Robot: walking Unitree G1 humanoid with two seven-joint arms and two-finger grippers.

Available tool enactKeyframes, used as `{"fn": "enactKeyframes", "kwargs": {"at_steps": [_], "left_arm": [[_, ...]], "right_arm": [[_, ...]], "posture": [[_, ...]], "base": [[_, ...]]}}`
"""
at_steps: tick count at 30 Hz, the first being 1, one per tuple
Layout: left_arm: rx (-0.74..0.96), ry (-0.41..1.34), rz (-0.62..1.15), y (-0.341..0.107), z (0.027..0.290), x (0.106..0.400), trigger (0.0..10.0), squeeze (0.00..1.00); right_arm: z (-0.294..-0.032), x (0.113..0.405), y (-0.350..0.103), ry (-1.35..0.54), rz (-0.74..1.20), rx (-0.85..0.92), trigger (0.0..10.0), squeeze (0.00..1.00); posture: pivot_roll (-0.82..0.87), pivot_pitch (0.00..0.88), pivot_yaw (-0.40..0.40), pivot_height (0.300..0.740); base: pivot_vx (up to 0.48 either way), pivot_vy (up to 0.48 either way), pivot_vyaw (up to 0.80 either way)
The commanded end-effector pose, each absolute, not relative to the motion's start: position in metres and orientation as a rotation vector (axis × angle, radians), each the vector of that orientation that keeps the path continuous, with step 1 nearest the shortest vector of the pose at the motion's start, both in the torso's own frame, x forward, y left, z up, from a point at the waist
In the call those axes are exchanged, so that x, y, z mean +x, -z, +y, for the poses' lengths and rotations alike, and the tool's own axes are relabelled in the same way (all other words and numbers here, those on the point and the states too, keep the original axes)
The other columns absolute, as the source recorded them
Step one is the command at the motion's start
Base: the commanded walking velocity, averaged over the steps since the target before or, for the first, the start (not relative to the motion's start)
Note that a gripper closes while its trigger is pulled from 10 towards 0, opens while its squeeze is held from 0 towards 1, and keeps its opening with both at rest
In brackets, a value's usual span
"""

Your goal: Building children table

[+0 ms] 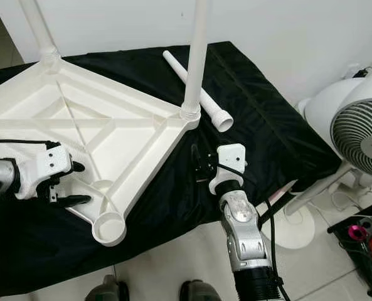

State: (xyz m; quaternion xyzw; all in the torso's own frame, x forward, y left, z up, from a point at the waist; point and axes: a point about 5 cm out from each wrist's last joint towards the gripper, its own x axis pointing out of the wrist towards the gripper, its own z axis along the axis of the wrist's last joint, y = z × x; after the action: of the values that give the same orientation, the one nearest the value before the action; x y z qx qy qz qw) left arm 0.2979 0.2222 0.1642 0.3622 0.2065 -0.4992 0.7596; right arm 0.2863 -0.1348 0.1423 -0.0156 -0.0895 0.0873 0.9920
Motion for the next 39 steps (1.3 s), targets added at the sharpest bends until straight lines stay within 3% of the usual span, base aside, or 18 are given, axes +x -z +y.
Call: {"fn": "enactKeyframes", "kwargs": {"at_steps": [1,11,12,14,15,16,17,18,19,21,23,26,27,29,39], "left_arm": [[0.805,1.235,0.533,-0.159,0.221,0.293,10.0,0.0],[0.832,1.275,0.523,-0.162,0.215,0.304,10.0,0.0],[0.839,1.296,0.528,-0.163,0.214,0.304,9.4,0.0],[0.843,1.303,0.53,-0.163,0.214,0.305,9.4,0.0],[0.863,1.307,0.529,-0.163,0.214,0.307,8.1,0.0],[0.865,1.313,0.531,-0.163,0.214,0.307,5.0,0.0],[0.861,1.318,0.533,-0.163,0.215,0.307,4.4,0.0],[0.861,1.318,0.533,-0.163,0.215,0.307,4.4,0.0],[0.851,1.324,0.534,-0.163,0.215,0.307,1.9,0.0],[0.847,1.324,0.532,-0.164,0.215,0.307,1.8,0.0],[0.844,1.325,0.531,-0.164,0.215,0.307,1.1,0.0],[0.844,1.326,0.531,-0.164,0.215,0.307,1.1,0.0],[0.841,1.329,0.531,-0.163,0.214,0.308,0.4,0.0],[0.836,1.333,0.532,-0.162,0.214,0.308,0.0,0.0],[0.817,1.349,0.526,-0.161,0.214,0.307,0.0,0.0]], "right_arm": [[-0.136,0.285,-0.143,-0.172,-0.182,-0.037,10.0,0.0],[-0.136,0.283,-0.142,-0.176,-0.176,-0.042,10.0,0.0],[-0.136,0.281,-0.142,-0.176,-0.172,-0.046,10.0,0.0],[-0.137,0.281,-0.141,-0.175,-0.17,-0.047,10.0,0.0],[-0.137,0.28,-0.141,-0.174,-0.167,-0.049,10.0,0.0],[-0.137,0.279,-0.141,-0.173,-0.165,-0.049,10.0,0.0],[-0.137,0.279,-0.14,-0.172,-0.164,-0.05,10.0,0.0],[-0.137,0.279,-0.14,-0.172,-0.164,-0.05,10.0,0.0],[-0.137,0.278,-0.14,-0.171,-0.162,-0.05,10.0,0.0],[-0.137,0.277,-0.14,-0.169,-0.159,-0.05,10.0,0.0],[-0.138,0.276,-0.14,-0.167,-0.156,-0.05,10.0,0.0],[-0.138,0.276,-0.139,-0.167,-0.155,-0.05,10.0,0.0],[-0.138,0.275,-0.139,-0.167,-0.153,-0.053,10.0,0.0],[-0.138,0.275,-0.139,-0.166,-0.151,-0.053,10.0,0.0],[-0.138,0.275,-0.14,-0.16,-0.148,-0.052,10.0,0.0]], "posture": [[-0.08,0.082,0.003,0.74],[-0.09,0.129,0.015,0.74],[-0.09,0.138,0.019,0.74],[-0.09,0.138,0.019,0.74],[-0.09,0.147,0.023,0.74],[-0.09,0.155,0.026,0.74],[-0.09,0.158,0.026,0.74],[-0.09,0.158,0.026,0.74],[-0.1,0.164,0.027,0.74],[-0.1,0.17,0.029,0.74],[-0.1,0.176,0.027,0.74],[-0.1,0.177,0.026,0.74],[-0.1,0.18,0.028,0.74],[-0.1,0.183,0.028,0.74],[-0.1,0.18,0.031,0.74]], "base": [[0.0,0.0,0.0],[0.0,0.0,0.0],[0.0,0.0,0.0],[0.0,0.0,0.0],[0.0,0.0,0.0],[0.0,0.0,0.0],[0.0,0.0,0.0],[0.0,0.0,0.0],[0.0,0.0,0.0],[0.0,0.0,0.0],[0.0,0.0,0.0],[0.0,0.0,0.0],[0.0,0.0,0.0],[0.0,0.0,0.0],[0.0,0.0,0.0]]}}
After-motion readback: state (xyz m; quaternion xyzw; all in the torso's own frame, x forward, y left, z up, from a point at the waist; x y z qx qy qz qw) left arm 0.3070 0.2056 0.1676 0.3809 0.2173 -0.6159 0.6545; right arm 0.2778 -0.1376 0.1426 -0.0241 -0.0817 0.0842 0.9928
